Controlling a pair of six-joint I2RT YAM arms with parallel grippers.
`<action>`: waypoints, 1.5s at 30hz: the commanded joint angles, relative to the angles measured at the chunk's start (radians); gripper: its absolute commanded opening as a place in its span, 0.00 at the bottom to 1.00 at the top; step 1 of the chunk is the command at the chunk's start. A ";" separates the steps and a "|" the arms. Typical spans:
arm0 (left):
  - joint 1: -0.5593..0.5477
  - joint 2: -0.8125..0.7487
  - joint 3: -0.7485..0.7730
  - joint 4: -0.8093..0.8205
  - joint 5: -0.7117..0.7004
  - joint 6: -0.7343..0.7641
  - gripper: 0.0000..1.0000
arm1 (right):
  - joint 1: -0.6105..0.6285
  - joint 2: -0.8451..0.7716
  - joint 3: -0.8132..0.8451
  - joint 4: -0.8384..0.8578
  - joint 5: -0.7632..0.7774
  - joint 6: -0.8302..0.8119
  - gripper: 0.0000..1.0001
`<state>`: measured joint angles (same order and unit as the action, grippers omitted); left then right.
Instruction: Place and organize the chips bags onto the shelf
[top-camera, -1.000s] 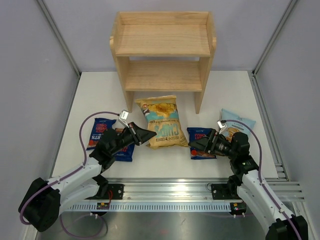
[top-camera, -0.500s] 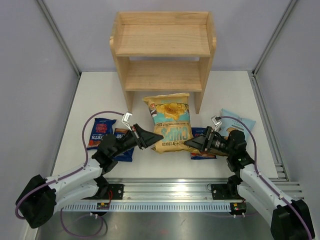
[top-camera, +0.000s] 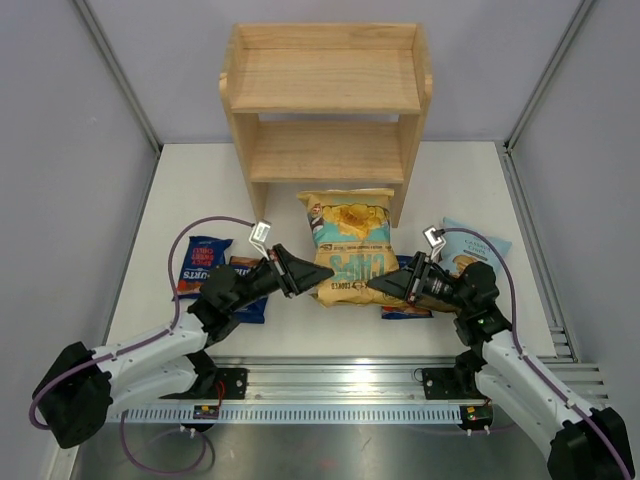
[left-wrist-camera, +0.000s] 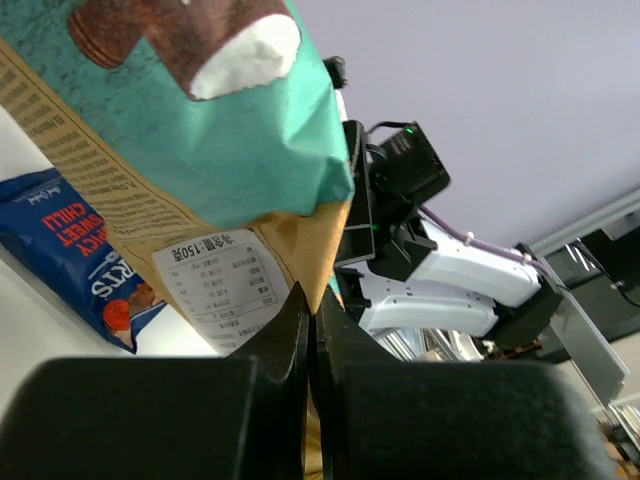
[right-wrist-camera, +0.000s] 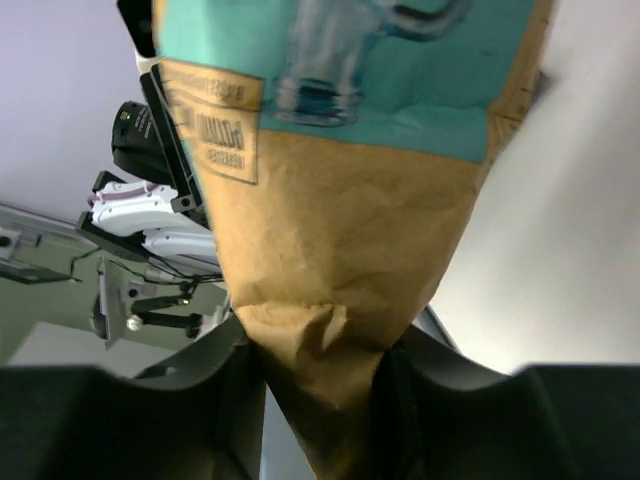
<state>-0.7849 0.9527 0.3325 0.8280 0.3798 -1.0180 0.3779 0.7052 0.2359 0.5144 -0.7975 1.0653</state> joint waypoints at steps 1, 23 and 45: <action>-0.011 -0.080 0.072 -0.044 -0.041 0.093 0.04 | 0.013 -0.062 0.066 -0.004 0.072 -0.060 0.34; -0.011 -0.517 0.563 -1.575 -0.743 0.403 0.99 | 0.012 0.353 0.537 -0.166 0.127 -0.304 0.20; -0.011 -0.686 0.591 -1.741 -0.817 0.521 0.99 | 0.130 1.062 1.248 -0.302 0.284 -0.356 0.27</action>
<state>-0.7921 0.2882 0.9371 -0.9535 -0.4313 -0.5236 0.4961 1.7237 1.3544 0.2302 -0.5541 0.7490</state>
